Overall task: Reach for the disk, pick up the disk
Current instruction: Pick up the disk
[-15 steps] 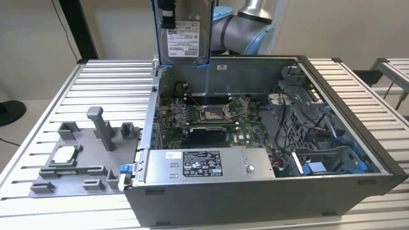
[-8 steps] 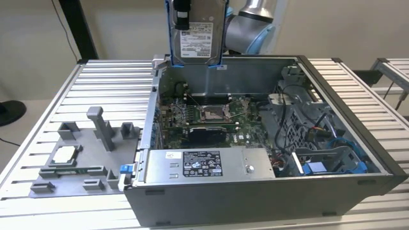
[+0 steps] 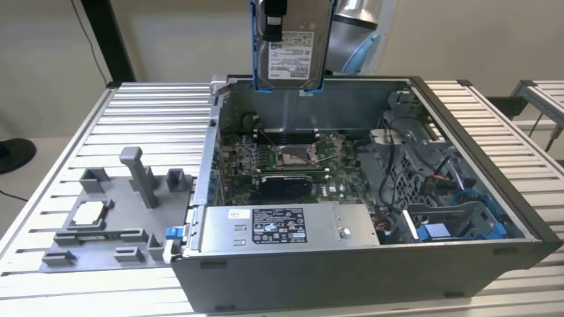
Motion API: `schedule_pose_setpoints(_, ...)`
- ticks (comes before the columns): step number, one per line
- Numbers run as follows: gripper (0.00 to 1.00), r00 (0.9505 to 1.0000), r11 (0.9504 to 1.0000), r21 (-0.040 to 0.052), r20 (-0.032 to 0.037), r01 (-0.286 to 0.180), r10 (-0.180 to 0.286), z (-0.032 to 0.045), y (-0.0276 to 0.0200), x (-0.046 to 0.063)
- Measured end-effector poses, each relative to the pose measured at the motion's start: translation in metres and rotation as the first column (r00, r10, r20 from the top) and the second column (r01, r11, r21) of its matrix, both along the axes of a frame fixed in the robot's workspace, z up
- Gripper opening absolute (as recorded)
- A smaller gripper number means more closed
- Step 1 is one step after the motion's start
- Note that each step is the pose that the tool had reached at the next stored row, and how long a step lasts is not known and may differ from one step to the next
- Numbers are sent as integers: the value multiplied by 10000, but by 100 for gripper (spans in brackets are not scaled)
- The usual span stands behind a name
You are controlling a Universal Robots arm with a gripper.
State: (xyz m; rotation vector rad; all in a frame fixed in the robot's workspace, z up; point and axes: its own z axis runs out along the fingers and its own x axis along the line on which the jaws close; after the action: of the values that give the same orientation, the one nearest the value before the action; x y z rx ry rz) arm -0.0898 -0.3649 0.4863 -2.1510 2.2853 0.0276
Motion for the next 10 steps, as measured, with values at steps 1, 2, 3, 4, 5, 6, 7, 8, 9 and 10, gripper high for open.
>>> schedule_pose_setpoints(1, 0, 10000, 10000, 0, 0, -1, 1, 0, 0, 35)
schedule_pose_setpoints(2, 0, 10000, 10000, -1, 0, -1, 1, -1, 0, 70)
schedule_pose_setpoints(3, 0, 10000, 10000, 0, 0, 0, 0, -1, 0, 105)
schedule_pose_setpoints(4, 0, 10000, 10000, 0, 0, -1, 1, -2, 0, 139)
schedule_pose_setpoints(5, 0, 10000, 10000, -1, -1, -1, 1, -2, 0, 174)
schedule_pose_setpoints(6, 0, 10000, 10000, 0, 0, -1, 1, -3, 0, 210)
schedule_pose_setpoints(7, 0, 10000, 10000, 0, -1, 0, 0, -4, 0, 248)
schedule_pose_setpoints(8, 0, 10000, 10000, 0, 0, 0, 0, -4, 0, 283)
schedule_pose_setpoints(9, 0, 10000, 10000, 0, 0, -1, 1, -5, 0, 319)
schedule_pose_setpoints(10, 0, 10000, 10000, 0, 0, 0, 0, -5, 0, 354)
